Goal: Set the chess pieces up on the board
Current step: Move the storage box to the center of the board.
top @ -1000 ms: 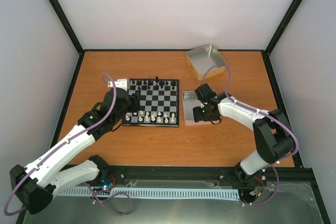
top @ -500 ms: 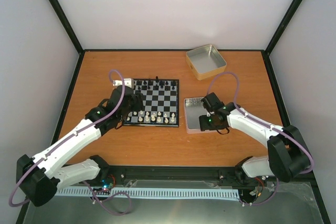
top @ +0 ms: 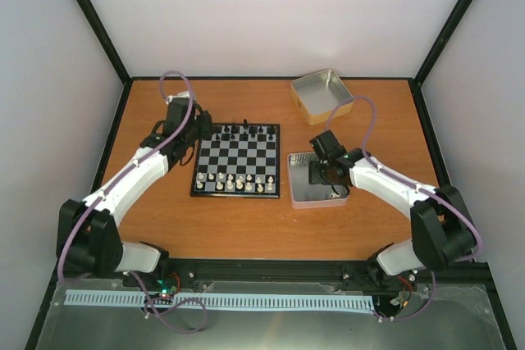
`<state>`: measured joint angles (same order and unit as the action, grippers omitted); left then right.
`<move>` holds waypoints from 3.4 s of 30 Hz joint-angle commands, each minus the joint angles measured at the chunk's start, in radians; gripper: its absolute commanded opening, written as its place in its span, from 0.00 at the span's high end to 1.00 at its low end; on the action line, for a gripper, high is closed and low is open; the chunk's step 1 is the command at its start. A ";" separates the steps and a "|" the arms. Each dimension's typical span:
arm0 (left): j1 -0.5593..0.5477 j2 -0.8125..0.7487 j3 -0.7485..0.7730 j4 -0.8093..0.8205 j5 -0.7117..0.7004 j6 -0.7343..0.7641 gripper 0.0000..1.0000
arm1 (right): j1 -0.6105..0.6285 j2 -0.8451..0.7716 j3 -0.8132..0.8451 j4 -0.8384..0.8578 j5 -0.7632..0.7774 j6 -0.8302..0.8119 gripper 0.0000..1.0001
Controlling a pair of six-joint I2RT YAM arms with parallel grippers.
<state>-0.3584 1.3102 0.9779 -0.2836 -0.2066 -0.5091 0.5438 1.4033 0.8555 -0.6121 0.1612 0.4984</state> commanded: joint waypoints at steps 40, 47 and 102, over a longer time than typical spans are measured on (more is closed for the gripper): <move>0.118 0.327 0.370 -0.090 0.078 -0.026 0.38 | -0.018 0.398 0.227 -0.117 -0.305 -0.223 0.63; 0.119 0.334 0.395 -0.097 0.072 -0.025 0.38 | -0.092 0.442 0.353 -0.079 -0.153 -0.188 0.57; 0.119 0.120 0.293 0.005 0.082 0.050 0.37 | -0.145 0.518 0.570 -0.171 0.016 -0.469 0.23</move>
<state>-0.2474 1.4517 1.2709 -0.3088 -0.1341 -0.4786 0.4110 1.9182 1.3796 -0.7578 0.1062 -0.0654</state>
